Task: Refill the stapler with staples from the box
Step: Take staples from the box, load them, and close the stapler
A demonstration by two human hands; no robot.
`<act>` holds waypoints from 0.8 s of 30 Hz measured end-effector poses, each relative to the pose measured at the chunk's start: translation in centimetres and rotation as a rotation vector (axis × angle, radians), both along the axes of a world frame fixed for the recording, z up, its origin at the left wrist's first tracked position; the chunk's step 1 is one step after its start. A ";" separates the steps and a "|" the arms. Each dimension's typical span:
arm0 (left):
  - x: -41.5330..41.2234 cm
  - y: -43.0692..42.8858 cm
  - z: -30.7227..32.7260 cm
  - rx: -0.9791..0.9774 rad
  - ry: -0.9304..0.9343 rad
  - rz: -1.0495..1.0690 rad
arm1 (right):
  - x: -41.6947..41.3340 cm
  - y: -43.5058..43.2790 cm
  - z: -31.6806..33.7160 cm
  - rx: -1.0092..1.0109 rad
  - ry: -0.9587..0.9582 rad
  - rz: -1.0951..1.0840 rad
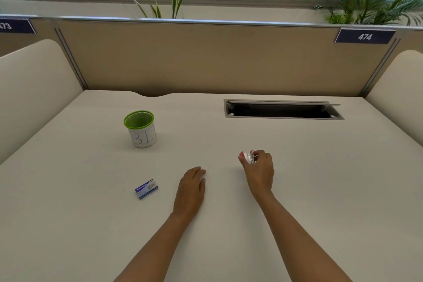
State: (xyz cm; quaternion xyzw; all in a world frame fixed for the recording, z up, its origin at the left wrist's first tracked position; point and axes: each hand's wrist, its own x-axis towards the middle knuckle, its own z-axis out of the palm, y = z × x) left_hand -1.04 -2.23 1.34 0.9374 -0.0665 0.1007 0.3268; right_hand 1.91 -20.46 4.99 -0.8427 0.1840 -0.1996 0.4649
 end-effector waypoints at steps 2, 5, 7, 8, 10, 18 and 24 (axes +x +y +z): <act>0.1 0.0 -0.1 -0.003 -0.004 0.001 | 0.5 -0.2 -0.6 -0.031 0.052 -0.014; 0.2 0.0 -0.3 0.008 -0.019 0.004 | 1.2 -0.3 -1.1 -0.095 0.118 -0.033; 0.3 0.0 -0.4 0.014 -0.027 0.006 | 1.5 -0.3 -1.2 -0.127 0.153 -0.043; 0.4 0.0 -0.5 0.017 -0.031 0.008 | 1.7 -0.3 -1.2 -0.138 0.168 -0.047; 0.6 -0.1 -0.5 0.025 -0.034 0.009 | 2.0 -0.3 -1.1 -0.154 0.197 -0.050; 0.8 -0.3 -0.8 0.053 0.009 0.037 | 2.5 -0.6 -0.9 -0.261 0.289 -0.027; 0.8 -0.3 -1.0 0.080 0.032 0.033 | 1.9 -0.6 -1.4 -0.276 0.252 -0.006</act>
